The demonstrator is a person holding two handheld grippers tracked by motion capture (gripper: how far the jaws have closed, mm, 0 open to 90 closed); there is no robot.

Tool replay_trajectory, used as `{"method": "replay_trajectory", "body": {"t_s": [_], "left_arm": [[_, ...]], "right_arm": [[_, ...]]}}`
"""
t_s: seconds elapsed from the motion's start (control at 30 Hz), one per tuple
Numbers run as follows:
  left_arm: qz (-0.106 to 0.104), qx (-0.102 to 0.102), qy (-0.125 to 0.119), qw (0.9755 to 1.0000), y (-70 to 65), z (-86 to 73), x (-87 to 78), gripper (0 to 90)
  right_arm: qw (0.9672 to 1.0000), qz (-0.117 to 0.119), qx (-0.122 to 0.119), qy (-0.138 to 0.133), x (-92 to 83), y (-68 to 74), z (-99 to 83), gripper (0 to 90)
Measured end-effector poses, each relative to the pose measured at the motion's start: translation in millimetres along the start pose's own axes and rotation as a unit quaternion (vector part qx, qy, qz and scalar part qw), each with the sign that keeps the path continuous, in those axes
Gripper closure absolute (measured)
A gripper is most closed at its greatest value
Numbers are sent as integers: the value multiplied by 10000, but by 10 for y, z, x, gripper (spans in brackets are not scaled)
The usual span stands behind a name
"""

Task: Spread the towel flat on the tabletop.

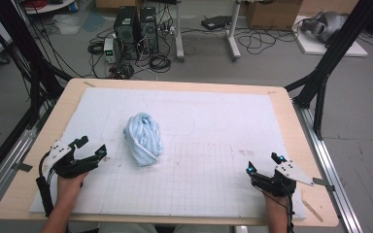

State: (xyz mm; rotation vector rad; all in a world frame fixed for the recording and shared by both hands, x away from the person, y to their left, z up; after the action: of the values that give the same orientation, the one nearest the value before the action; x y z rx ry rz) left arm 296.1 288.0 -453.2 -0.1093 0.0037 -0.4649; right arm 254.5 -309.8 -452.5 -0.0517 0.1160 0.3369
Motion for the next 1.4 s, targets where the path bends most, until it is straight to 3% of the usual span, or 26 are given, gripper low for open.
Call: {"method": "replay_trajectory", "body": {"t_s": [0.73, 0.97, 1.13, 1.3, 1.4], "left_arm": [[-16, -88, 56, 9999, 15, 5, 15, 165], [-82, 19, 186, 9998, -7, 43, 27, 160], [-249, -108, 187, 9995, -27, 174, 43, 159], [-545, -201, 92, 9983, -104, 381, 116, 159], [-676, -133, 157, 9975, -161, 511, 211, 158]], "right_arm": [[9999, 56, 40, -74, -16, 0, -1, 98], [10000, 78, 54, -28, -5, -7, 1, 98], [10000, 66, 40, 3, -3, -1, 2, 98], [10000, 78, 54, 26, 4, -6, 3, 98], [10000, 84, 30, 34, 4, -4, 3, 98]]}}
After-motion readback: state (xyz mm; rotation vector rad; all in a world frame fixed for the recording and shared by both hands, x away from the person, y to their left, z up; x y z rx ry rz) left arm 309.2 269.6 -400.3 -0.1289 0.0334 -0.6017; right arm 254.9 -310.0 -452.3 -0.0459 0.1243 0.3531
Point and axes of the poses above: each handheld gripper's, and its own axes: x roughly forward along the jaws, z roughly out of its top, y roughly to its left, the point moved 1 cm from there along x, roughly forward along the jaws, and after that the axes turned 10 degrees about -y, right-handed, at the moved point
